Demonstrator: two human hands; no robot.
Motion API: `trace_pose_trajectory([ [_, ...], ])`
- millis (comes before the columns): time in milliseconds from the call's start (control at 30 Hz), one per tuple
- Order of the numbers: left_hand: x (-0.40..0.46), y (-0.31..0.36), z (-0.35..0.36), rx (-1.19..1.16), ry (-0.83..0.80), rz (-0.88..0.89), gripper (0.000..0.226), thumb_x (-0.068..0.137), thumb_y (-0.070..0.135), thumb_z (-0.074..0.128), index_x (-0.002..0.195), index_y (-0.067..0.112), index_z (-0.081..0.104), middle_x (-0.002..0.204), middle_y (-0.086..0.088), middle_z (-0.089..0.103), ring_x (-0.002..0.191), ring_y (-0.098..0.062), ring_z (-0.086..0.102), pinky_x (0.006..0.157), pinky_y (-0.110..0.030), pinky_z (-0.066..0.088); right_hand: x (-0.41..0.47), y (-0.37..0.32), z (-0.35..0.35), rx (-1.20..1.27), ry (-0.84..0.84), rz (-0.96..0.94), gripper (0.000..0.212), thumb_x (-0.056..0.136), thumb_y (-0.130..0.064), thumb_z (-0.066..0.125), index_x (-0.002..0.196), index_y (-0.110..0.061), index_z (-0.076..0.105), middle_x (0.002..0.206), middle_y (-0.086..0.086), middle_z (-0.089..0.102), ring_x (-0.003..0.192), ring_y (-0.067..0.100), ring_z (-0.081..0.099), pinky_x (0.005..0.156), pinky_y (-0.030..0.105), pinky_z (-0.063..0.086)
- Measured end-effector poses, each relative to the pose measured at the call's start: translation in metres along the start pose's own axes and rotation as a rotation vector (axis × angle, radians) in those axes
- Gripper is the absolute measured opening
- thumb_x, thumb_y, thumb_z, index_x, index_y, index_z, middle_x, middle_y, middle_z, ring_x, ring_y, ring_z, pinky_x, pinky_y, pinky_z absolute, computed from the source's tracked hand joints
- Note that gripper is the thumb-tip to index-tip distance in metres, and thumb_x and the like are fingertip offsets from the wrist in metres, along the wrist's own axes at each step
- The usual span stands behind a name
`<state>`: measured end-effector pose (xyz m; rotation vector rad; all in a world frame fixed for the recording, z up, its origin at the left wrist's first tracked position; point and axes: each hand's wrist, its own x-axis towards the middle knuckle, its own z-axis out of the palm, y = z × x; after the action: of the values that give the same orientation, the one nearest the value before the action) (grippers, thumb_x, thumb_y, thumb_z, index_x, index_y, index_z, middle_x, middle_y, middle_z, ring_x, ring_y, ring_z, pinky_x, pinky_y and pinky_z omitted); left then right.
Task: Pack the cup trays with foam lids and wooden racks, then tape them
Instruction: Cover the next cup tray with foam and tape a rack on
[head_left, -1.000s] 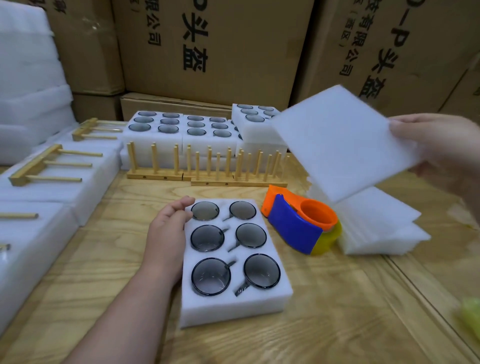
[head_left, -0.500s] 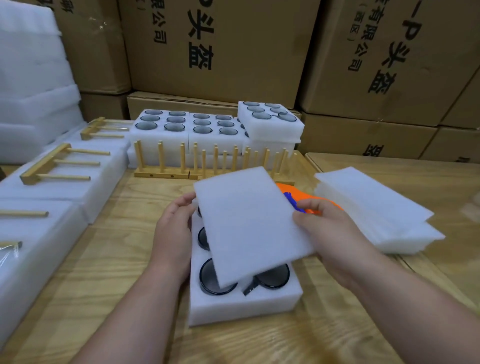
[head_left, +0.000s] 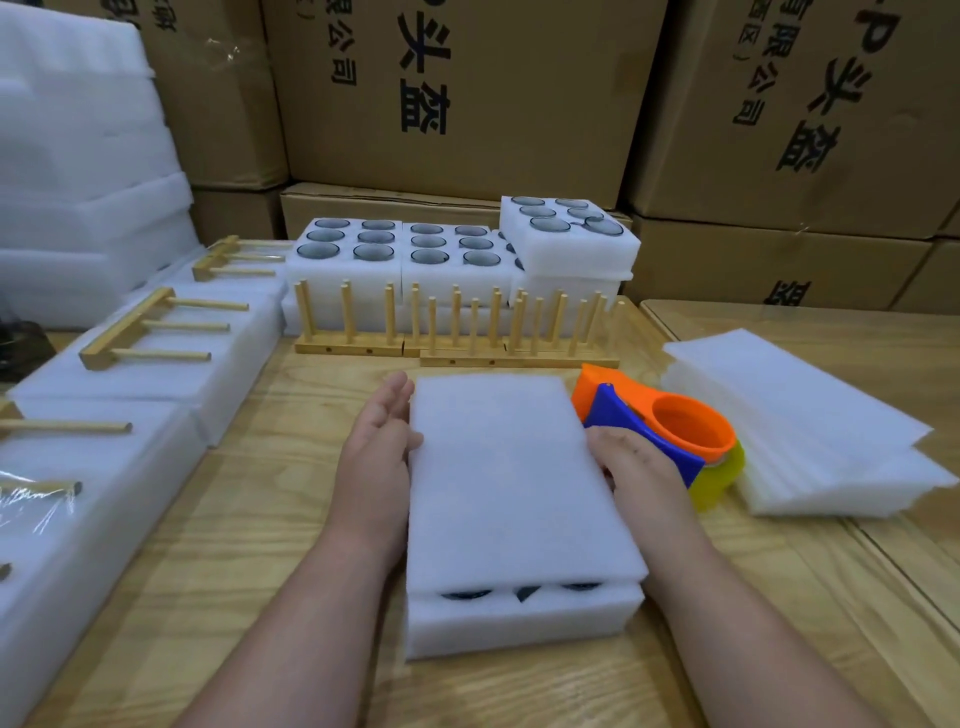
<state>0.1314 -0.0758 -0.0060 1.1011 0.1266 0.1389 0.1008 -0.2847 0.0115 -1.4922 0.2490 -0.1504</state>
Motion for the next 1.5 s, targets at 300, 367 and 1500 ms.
trace_pose_trajectory([
  [300,0.0,0.004,0.001,-0.027,0.011,0.025,0.061,0.086,-0.014,0.03,0.12,0.025,0.06,0.127,0.0,0.065,0.094,-0.004,0.072,0.064,-0.019,0.056,0.002,0.011,-0.003,0.054,-0.07,-0.039,0.022,0.086,-0.024,0.067,0.106,-0.028,0.076,0.107,0.0,0.078,0.097,0.019,0.075,0.076,0.036,0.056],
  [367,-0.001,0.005,0.002,-0.032,0.024,0.038,0.059,0.087,-0.016,0.029,0.119,0.023,0.06,0.124,0.0,0.064,0.094,-0.005,0.071,0.063,-0.018,0.056,0.001,0.012,-0.004,0.046,-0.086,-0.046,0.022,0.095,-0.015,0.064,0.105,-0.03,0.077,0.108,-0.001,0.078,0.098,0.018,0.075,0.076,0.036,0.056],
  [1500,-0.005,0.005,0.001,0.018,0.014,0.01,0.059,0.085,-0.011,0.035,0.119,0.026,0.065,0.106,0.007,0.073,0.085,-0.007,0.074,0.059,-0.024,0.057,-0.005,0.004,-0.004,-0.024,-0.076,-0.089,0.023,0.098,-0.024,0.061,0.099,-0.041,0.076,0.097,-0.013,0.078,0.083,0.003,0.073,0.058,0.016,0.054],
])
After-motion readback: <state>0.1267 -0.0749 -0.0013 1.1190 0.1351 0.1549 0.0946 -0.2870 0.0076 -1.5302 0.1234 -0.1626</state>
